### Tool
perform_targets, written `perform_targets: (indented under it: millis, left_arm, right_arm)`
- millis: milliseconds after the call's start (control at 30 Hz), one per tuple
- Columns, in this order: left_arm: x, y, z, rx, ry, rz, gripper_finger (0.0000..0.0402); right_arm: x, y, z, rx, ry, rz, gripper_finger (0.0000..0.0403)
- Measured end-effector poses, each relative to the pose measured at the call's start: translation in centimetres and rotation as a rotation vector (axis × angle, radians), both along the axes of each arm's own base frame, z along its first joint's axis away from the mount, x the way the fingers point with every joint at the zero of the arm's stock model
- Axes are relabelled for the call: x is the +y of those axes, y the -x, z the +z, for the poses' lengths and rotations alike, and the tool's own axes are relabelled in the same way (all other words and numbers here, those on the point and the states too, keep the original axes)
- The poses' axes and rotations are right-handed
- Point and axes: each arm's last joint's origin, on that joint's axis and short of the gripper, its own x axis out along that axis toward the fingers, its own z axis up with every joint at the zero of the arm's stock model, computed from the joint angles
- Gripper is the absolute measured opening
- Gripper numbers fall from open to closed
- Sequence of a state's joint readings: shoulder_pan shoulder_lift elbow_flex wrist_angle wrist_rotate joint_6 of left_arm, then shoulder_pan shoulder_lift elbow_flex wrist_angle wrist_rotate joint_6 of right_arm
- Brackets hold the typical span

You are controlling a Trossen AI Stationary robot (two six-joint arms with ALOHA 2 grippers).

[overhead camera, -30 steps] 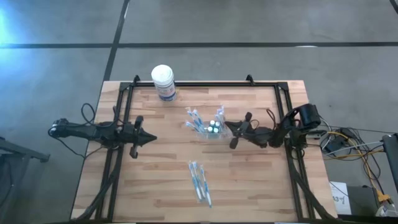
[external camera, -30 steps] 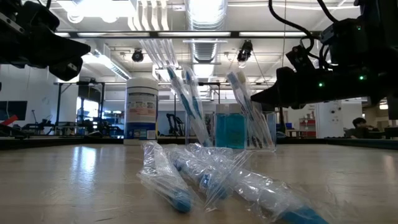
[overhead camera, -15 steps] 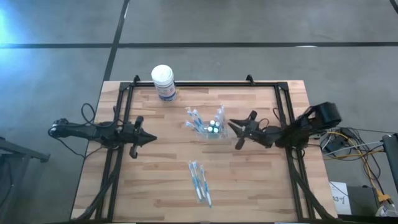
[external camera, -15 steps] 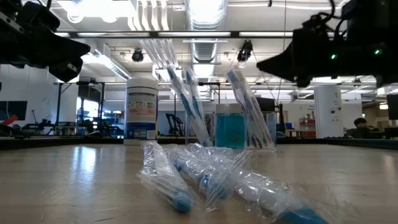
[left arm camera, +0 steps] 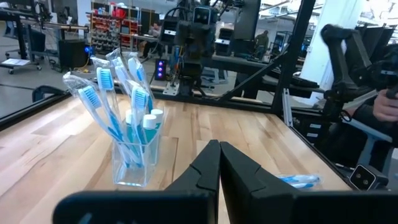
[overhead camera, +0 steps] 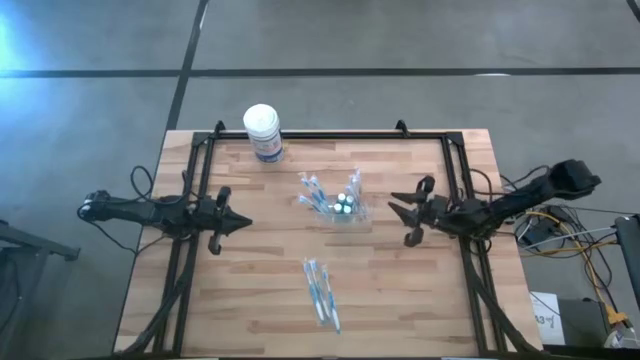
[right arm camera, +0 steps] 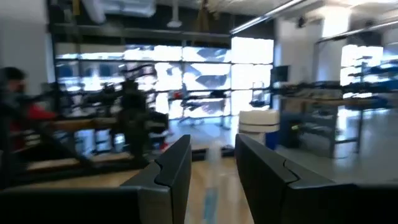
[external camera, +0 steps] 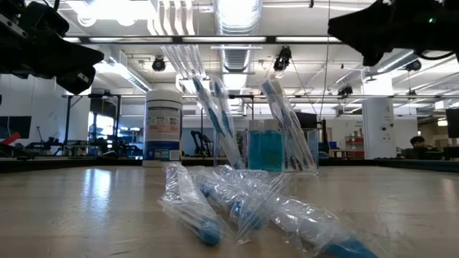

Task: Pick & Place toothbrushing station
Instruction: Put the blue toothbrush into the transparent organizer

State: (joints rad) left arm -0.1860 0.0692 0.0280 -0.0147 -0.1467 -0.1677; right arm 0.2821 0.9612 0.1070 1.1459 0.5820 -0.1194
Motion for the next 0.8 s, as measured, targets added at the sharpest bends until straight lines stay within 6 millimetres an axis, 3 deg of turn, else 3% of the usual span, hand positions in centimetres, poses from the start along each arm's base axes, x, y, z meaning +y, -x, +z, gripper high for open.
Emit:
perform_targets:
  millis: [100,267,367,533,800]
  left_arm:
    - [0.0,0.0,0.0,0.000,0.008,0.000,0.0012]
    - [0.0,0.0,0.0,0.000,0.004,0.000,0.0012]
    - [0.0,0.0,0.0,-0.003,-0.042,-0.002,0.0012]
    - [0.1,0.0,0.3,-0.009,-0.102,0.012,0.0012]
    - [0.2,0.4,2.2,-0.056,-0.175,0.031,0.0004]
  right_arm:
    - [0.5,0.3,0.8,0.069,-0.017,0.077,0.0107]
    - [1.2,0.3,1.3,0.376,-0.107,0.159,0.0072]
    - [2.1,0.1,1.2,0.486,-0.076,0.251,0.0046]
    - [3.6,-0.5,2.0,0.504,0.071,0.348,0.0014]
    - [3.9,-0.8,3.3,0.440,0.072,0.359,0.0009]
